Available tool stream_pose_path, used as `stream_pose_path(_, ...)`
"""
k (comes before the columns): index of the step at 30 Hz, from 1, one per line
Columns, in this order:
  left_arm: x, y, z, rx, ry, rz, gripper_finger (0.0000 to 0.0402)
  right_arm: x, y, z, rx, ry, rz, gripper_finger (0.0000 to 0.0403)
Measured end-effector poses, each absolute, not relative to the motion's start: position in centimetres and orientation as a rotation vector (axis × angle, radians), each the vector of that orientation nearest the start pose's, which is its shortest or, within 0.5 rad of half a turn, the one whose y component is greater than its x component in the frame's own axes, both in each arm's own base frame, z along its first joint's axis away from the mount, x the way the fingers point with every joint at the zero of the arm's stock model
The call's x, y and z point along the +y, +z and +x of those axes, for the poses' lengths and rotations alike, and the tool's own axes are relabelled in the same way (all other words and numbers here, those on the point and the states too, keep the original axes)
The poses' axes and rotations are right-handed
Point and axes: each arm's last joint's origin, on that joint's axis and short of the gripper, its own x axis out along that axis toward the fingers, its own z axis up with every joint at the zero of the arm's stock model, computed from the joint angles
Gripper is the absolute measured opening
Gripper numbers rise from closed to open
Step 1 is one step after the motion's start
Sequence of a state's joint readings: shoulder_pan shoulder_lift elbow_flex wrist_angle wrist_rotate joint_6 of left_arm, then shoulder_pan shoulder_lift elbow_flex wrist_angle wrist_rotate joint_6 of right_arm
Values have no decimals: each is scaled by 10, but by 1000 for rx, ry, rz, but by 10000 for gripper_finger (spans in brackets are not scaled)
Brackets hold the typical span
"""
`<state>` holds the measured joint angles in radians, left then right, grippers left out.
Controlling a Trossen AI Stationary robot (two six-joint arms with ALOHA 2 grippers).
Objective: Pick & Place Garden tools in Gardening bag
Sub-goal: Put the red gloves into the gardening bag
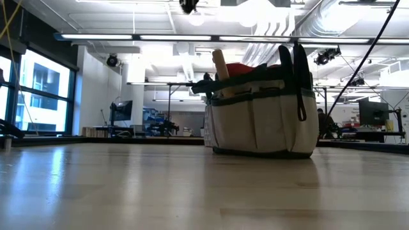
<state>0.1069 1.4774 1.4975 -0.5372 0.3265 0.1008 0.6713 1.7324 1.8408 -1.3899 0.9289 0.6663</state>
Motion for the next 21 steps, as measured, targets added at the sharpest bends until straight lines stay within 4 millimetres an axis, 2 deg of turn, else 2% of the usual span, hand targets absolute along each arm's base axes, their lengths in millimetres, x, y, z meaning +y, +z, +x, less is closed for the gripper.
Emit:
stream_pose_path(6, 19, 388, 337, 484, -221, 43, 1, 188, 367, 265, 781, -444, -255, 14)
stream_pose_path(10, 17, 378, 355, 554, -165, 98, 1, 191, 367, 264, 767, -452, -182, 4)
stream_pose_path(14, 24, 357, 380, 686, -101, 112, 0, 194, 367, 263, 756, -454, -126, 4)
stream_pose_path(16, 30, 341, 391, 775, -118, 109, 0, 196, 367, 261, 751, -457, -108, 4)
stream_pose_path(21, 26, 321, 416, 817, -238, 105, 0, 202, 367, 256, 740, -453, -74, 4)
